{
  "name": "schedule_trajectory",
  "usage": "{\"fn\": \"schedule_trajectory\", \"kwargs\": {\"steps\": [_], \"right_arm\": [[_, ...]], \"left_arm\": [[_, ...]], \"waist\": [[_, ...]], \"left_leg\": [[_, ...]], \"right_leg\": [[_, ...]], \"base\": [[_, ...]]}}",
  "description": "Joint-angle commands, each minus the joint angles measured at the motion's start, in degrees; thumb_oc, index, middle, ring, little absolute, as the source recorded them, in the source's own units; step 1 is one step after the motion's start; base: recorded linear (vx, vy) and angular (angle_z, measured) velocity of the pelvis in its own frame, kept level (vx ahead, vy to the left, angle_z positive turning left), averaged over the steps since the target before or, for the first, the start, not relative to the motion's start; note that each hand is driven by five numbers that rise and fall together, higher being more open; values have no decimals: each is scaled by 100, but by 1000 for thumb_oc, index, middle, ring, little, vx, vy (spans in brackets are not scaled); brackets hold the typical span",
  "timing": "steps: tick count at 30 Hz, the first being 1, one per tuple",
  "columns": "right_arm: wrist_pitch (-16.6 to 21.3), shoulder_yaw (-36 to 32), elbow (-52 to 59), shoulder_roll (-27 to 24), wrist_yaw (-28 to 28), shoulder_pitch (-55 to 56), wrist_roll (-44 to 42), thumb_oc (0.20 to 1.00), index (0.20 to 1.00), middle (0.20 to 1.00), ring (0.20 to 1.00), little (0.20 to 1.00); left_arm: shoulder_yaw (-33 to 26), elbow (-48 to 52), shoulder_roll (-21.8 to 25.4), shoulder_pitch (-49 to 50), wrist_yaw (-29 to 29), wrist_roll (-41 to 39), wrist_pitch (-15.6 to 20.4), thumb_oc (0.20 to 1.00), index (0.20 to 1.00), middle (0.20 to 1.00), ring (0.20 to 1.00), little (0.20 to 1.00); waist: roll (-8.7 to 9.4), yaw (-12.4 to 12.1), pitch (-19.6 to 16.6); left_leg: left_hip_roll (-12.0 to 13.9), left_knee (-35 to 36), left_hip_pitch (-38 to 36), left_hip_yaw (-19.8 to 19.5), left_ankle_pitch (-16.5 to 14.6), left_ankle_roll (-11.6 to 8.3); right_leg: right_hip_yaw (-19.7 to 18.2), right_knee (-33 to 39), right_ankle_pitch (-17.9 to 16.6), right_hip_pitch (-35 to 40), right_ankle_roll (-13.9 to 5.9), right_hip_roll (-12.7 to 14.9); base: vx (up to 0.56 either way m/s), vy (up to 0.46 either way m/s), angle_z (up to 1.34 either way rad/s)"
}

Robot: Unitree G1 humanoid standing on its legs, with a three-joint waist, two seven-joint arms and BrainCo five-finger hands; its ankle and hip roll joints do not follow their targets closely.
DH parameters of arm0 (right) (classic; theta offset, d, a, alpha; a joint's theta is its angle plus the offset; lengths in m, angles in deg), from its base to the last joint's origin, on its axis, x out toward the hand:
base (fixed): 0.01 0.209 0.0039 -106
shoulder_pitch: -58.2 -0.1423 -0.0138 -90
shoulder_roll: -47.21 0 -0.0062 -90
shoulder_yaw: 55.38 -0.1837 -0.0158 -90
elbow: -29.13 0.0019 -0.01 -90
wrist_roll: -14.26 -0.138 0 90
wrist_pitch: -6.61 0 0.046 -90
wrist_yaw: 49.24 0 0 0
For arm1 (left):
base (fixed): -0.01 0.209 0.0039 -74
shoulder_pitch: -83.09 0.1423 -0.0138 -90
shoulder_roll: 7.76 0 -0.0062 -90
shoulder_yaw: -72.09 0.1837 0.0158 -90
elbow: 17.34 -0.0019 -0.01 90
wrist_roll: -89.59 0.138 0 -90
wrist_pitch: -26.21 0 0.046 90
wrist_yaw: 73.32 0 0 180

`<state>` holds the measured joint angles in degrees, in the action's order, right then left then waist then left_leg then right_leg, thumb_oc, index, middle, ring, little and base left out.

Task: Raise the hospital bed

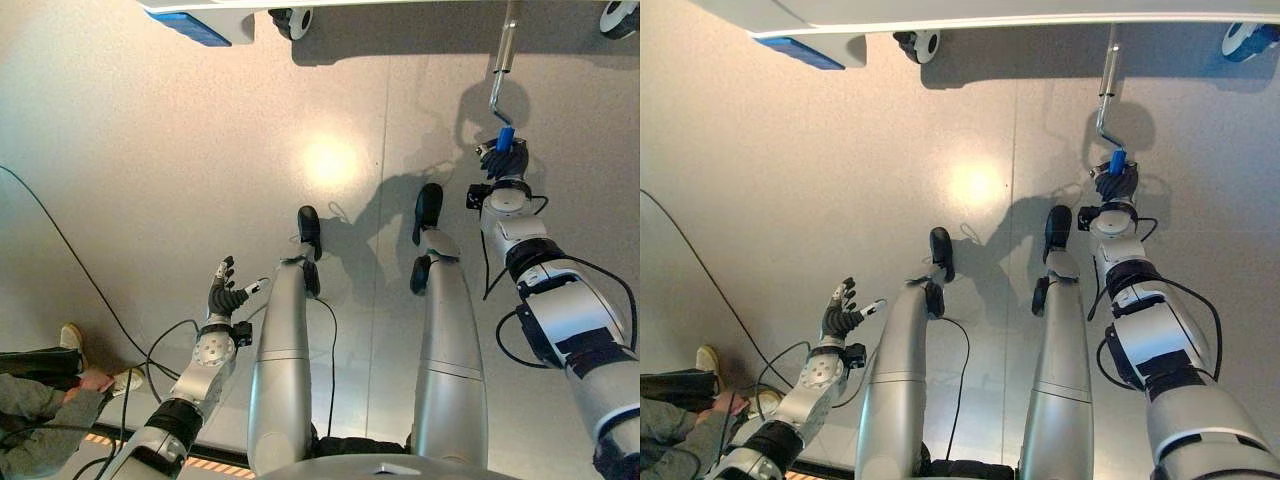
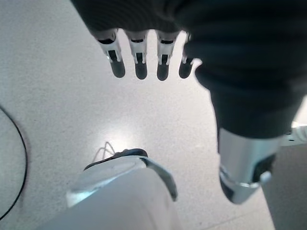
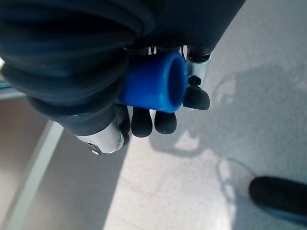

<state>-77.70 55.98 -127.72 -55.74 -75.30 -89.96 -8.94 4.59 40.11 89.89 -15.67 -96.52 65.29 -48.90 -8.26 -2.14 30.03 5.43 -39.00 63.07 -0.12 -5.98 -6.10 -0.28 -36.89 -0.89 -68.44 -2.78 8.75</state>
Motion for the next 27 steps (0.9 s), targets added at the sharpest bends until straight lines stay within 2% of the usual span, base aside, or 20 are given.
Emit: {"fn": "schedule_trajectory", "kwargs": {"steps": [1,2,3,4,8,9,16,27], "right_arm": [[136,370,716,-12,90,-80,682,200,200,200,200,200],[82,406,607,-20,137,-164,755,200,200,200,200,200],[83,409,600,-5,139,-79,753,200,200,200,200,200],[73,390,544,-3,153,-150,743,200,200,200,200,200],[57,340,415,180,205,-135,705,200,200,200,200,200],[54,322,336,287,209,-164,669,200,200,200,200,200],[89,209,294,222,204,-156,515,200,200,200,200,200],[4,275,-68,218,183,-440,592,200,200,200,200,200]], "left_arm": [[-22,-86,196,298,-43,212,29,1000,1000,1000,1000,1000],[-46,-169,212,236,18,261,18,1000,1000,1000,1000,1000],[-7,-173,213,310,19,261,18,1000,1000,1000,1000,1000],[-58,-210,251,259,34,310,6,1000,1000,1000,1000,1000],[-244,-272,456,353,97,322,-9,1000,1000,1000,1000,1000],[-326,-391,509,345,109,268,1,1000,1000,1000,1000,1000],[-196,-661,295,270,151,229,-44,1000,1000,1000,1000,1000],[-177,-369,345,206,68,133,14,1000,1000,1000,1000,1000]], "waist": [[-88,125,-24],[-79,96,-24],[-81,97,-24],[-80,74,-24],[-14,2,-24],[52,-32,-24],[146,-164,-24],[62,-273,-24]], "left_leg": [[-87,411,-194,-121,241,144],[-100,602,-203,-108,477,167],[-100,520,-362,-119,261,144],[-106,658,-315,-116,488,166],[-150,765,-518,-139,515,158],[-163,779,-535,-163,514,150],[-278,841,-574,-276,506,175],[-372,733,-355,-310,393,243]], "right_leg": [[30,-321,614,452,-407,61],[68,-132,403,463,-390,65],[58,-231,613,613,-422,70],[92,-94,408,570,-402,76],[117,-108,469,771,-419,103],[153,-129,501,810,-418,140],[340,-94,556,995,-449,235],[299,-199,627,822,-462,247]], "base": [[-60,-32,3],[67,-33,7],[-56,-42,8],[14,-57,16],[8,-73,18],[21,-48,17],[63,10,17],[32,22,2]]}}
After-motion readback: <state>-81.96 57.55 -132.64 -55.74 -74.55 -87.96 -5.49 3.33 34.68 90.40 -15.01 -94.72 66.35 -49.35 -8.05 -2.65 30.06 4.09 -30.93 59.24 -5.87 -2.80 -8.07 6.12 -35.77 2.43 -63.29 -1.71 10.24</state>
